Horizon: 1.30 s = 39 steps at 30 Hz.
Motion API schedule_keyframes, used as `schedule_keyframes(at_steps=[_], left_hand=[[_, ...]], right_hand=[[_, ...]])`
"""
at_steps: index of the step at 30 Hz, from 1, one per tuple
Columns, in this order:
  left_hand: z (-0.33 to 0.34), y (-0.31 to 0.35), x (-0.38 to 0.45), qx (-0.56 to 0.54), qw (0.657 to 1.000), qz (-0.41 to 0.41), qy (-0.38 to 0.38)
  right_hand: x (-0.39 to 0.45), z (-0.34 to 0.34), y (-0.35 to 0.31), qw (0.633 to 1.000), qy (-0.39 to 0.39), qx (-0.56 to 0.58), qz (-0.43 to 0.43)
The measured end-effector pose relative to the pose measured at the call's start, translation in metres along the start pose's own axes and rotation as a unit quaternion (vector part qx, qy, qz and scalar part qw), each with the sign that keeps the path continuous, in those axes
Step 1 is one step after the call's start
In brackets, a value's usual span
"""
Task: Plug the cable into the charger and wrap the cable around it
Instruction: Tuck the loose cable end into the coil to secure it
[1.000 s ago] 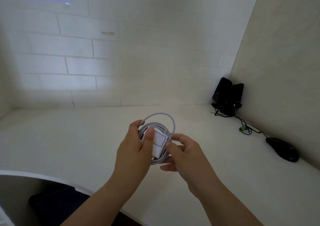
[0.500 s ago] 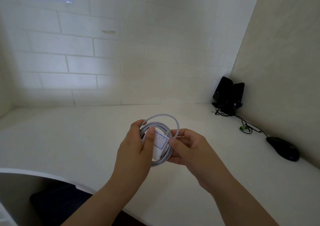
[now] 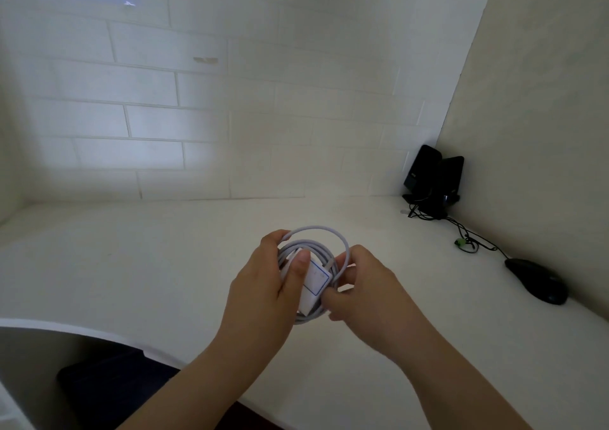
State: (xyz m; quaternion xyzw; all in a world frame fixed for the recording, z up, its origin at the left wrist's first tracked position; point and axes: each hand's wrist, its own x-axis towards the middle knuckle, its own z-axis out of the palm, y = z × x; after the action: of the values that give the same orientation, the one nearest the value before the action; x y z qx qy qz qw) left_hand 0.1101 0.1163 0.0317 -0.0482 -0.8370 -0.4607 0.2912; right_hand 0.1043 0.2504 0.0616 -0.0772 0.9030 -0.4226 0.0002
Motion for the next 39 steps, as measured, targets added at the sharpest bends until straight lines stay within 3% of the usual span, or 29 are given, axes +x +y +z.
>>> schedule_keyframes(at_steps=[3, 5, 8, 12, 19, 21, 25, 27, 30, 32, 34, 39], left_hand=[[-0.001, -0.001, 0.002, -0.037, 0.998, -0.047, -0.003], [-0.004, -0.002, 0.007, -0.101, 0.989, -0.105, -0.008], [-0.006, -0.001, 0.011, -0.164, 0.975, -0.149, -0.025], [-0.007, 0.001, 0.012, -0.196, 0.965, -0.174, -0.027], [-0.016, 0.01, 0.014, -0.248, 0.958, -0.135, -0.037], [-0.017, 0.013, 0.015, -0.277, 0.95, -0.141, -0.038], [-0.02, 0.017, 0.021, -0.367, 0.913, -0.176, -0.033], [-0.022, 0.017, 0.023, -0.357, 0.918, -0.17, -0.017], [-0.022, 0.013, 0.022, -0.268, 0.954, -0.131, 0.015], [-0.02, 0.009, 0.019, -0.223, 0.969, -0.098, 0.03], [-0.019, 0.008, 0.019, -0.212, 0.972, -0.097, 0.041], [-0.014, 0.005, 0.016, -0.2, 0.97, -0.109, 0.085]], right_hand=[[0.0, 0.006, 0.005, 0.999, 0.002, 0.025, -0.021], [0.002, 0.005, 0.008, 0.982, -0.05, 0.183, -0.002], [0.001, 0.003, 0.011, 0.915, -0.127, 0.382, 0.038], [0.0, 0.006, 0.015, 0.9, -0.148, 0.41, 0.03], [0.001, 0.015, 0.019, 0.89, -0.11, 0.442, -0.008], [0.001, 0.017, 0.018, 0.868, -0.11, 0.483, -0.025], [-0.006, 0.034, 0.023, 0.784, -0.167, 0.597, -0.012], [-0.012, 0.04, 0.024, 0.807, -0.172, 0.564, -0.021], [-0.019, 0.036, 0.017, 0.904, -0.12, 0.407, -0.048], [-0.019, 0.032, 0.014, 0.944, -0.099, 0.311, -0.055], [-0.018, 0.028, 0.009, 0.96, -0.074, 0.268, -0.04], [-0.018, 0.031, 0.002, 0.958, -0.05, 0.281, -0.037]])
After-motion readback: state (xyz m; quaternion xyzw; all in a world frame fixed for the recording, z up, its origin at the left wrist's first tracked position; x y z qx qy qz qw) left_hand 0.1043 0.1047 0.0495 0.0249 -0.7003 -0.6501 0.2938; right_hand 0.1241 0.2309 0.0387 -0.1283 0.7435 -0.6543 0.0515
